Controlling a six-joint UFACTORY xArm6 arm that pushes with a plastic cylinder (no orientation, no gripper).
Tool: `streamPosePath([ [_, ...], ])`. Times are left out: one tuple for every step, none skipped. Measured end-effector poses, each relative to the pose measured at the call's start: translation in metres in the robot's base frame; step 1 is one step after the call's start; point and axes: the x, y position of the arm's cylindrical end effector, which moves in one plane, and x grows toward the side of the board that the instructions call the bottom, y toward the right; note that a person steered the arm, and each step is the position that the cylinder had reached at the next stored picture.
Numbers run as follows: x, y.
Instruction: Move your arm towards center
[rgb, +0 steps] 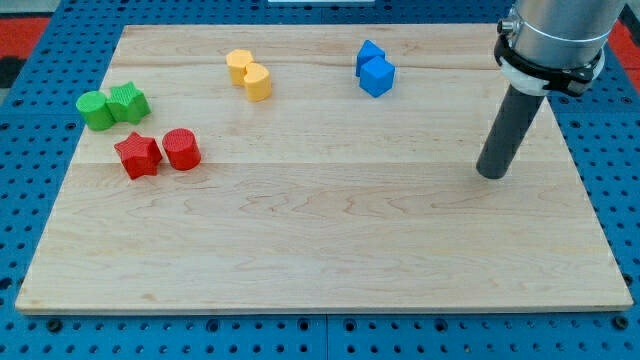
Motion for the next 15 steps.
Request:
streamPosePath([
  [0.0, -0.001],
  [0.0, -0.005],
  [-0.005, -0.029],
  [-0.01, -0.058],
  [-0.01, -0.068],
  [-0.01, -0.068],
  [-0.013, -0.068],
  [-0.018, -0.068],
  [-0.03, -0.068],
  [-0.048, -0.091],
  [-0.055, -0.126],
  [-0.055, -0.135],
  [-0.055, -0.135],
  [-0.056, -0.151],
  [-0.064, -0.187],
])
